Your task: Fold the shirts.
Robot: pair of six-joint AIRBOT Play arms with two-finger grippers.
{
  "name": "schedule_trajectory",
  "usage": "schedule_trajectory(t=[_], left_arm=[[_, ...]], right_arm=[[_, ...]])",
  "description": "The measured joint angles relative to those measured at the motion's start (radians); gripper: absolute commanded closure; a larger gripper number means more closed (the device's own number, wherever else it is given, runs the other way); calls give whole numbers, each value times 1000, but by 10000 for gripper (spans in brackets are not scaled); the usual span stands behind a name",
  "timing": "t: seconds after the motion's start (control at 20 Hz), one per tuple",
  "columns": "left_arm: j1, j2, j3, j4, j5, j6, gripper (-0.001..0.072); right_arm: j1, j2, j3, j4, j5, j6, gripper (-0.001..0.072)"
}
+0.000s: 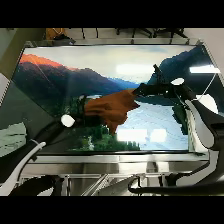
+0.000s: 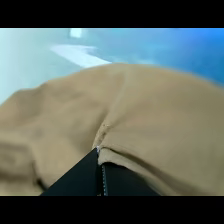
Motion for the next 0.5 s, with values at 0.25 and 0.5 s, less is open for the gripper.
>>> schedule_trajectory(t=[0.25,0.5], left_arm=[[266,270,281,0,-323,78,698],[443,443,706,-14,-516,85,698]], right_arm=[[-66,241,106,4,29,-8,698],[-120,569,277,6,8,-62,697]])
